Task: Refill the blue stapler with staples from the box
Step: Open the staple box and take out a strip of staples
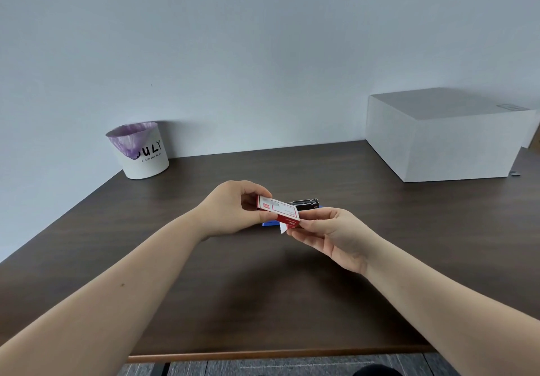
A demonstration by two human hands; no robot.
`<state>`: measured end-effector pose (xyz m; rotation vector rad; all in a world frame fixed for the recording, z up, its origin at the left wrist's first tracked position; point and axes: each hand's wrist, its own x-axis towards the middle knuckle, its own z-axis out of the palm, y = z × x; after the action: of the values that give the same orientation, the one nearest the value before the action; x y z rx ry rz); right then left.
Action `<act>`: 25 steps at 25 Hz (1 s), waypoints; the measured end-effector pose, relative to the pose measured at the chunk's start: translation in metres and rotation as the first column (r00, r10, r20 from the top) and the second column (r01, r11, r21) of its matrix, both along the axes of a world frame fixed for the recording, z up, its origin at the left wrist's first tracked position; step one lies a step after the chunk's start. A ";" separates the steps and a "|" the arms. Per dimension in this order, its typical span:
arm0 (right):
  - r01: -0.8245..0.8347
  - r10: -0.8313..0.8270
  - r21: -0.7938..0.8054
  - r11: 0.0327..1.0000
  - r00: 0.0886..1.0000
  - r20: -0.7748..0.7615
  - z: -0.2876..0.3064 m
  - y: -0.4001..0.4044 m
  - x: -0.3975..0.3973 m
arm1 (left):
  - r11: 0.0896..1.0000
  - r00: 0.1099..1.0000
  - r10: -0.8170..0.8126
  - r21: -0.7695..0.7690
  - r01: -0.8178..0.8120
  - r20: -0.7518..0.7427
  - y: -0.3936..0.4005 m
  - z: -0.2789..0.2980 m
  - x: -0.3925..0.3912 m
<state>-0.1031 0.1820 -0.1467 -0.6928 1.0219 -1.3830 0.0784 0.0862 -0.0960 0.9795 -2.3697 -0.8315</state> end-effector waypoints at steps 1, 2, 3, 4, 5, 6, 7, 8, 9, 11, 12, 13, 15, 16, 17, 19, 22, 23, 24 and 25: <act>0.017 -0.017 0.006 1.000 1.000 -0.011 0.000 -0.001 0.001 | 1.000 1.000 -0.008 0.002 0.008 0.001 0.001 0.001 0.000; 0.042 -0.042 0.018 0.999 0.999 -0.024 0.001 -0.002 0.001 | 1.000 1.000 -0.015 0.006 0.015 -0.004 0.001 0.001 0.000; 0.070 -0.069 0.032 0.997 0.997 -0.041 0.001 -0.004 0.001 | 1.000 1.000 -0.018 0.008 0.018 -0.010 0.002 0.001 0.000; 0.094 -0.091 0.044 0.995 0.994 -0.068 0.001 -0.005 0.001 | 1.000 1.000 -0.018 0.010 0.018 -0.016 0.002 0.000 0.000; 0.112 -0.105 0.057 0.992 0.988 -0.110 0.001 -0.007 0.000 | 1.000 1.000 -0.015 0.015 0.016 -0.022 0.002 -0.001 0.000; 0.128 -0.116 0.070 0.989 0.980 -0.163 0.001 -0.007 -0.001 | 1.000 1.000 -0.011 0.024 0.011 -0.029 0.002 -0.003 0.002; 0.149 -0.129 0.080 0.986 0.968 -0.215 0.001 -0.007 -0.003 | 0.999 0.999 -0.004 0.034 0.005 -0.037 0.001 -0.006 0.003; 0.177 -0.151 0.083 0.981 0.955 -0.255 0.001 -0.007 -0.006 | 0.999 0.999 0.006 0.041 -0.004 -0.042 0.000 -0.010 0.006; 0.211 -0.181 0.077 0.974 0.942 -0.284 0.001 -0.006 -0.010 | 0.999 0.999 0.020 0.047 -0.018 -0.043 -0.002 -0.013 0.009; 0.274 -0.242 0.069 0.959 0.922 -0.301 0.003 -0.004 -0.019 | 0.996 0.998 0.051 0.073 -0.049 -0.028 -0.006 -0.021 0.017; 0.296 -0.266 0.072 0.952 0.922 -0.281 0.003 -0.003 -0.023 | 0.995 0.999 0.053 0.090 -0.052 -0.005 -0.007 -0.026 0.020; 0.312 -0.285 0.080 0.947 0.927 -0.245 0.003 -0.002 -0.026 | 0.995 0.999 0.039 0.095 -0.043 0.035 -0.007 -0.031 0.022; 0.316 -0.301 0.088 0.945 0.941 -0.152 0.003 -0.001 -0.026 | 0.999 0.989 -0.006 0.050 -0.002 0.146 -0.008 -0.041 0.023; 0.311 -0.303 0.079 0.947 0.947 -0.103 0.002 -0.001 -0.025 | 1.000 0.980 -0.021 0.017 0.018 0.196 -0.007 -0.045 0.021; 0.306 -0.303 0.065 0.950 0.951 -0.059 0.000 -0.001 -0.025 | 0.999 0.973 -0.029 -0.009 0.032 0.228 -0.006 -0.048 0.020; 0.294 -0.294 0.039 0.955 0.956 -0.007 -0.001 -0.001 -0.024 | 0.999 0.968 -0.028 -0.024 0.035 0.249 -0.007 -0.048 0.016; 0.260 -0.261 0.027 0.965 0.965 0.011 0.001 -0.002 -0.025 | 0.999 0.959 -0.030 -0.031 0.041 0.281 -0.009 -0.045 0.014; 0.242 -0.242 0.024 0.970 0.970 0.022 0.002 -0.002 -0.025 | 0.998 0.956 -0.030 -0.038 0.043 0.292 -0.010 -0.044 0.014; 0.221 -0.222 0.024 0.975 0.975 0.030 0.003 -0.001 -0.025 | 0.998 0.954 -0.028 -0.045 0.044 0.297 -0.010 -0.044 0.014; 0.204 -0.205 0.029 0.978 0.978 0.037 0.005 0.000 -0.024 | 0.998 0.954 -0.026 -0.051 0.043 0.298 -0.009 -0.044 0.014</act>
<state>-0.1274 0.1819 -0.1418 -0.5503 1.1009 -1.5530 0.0920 0.0767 -0.1405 1.1087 -2.6546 -0.6622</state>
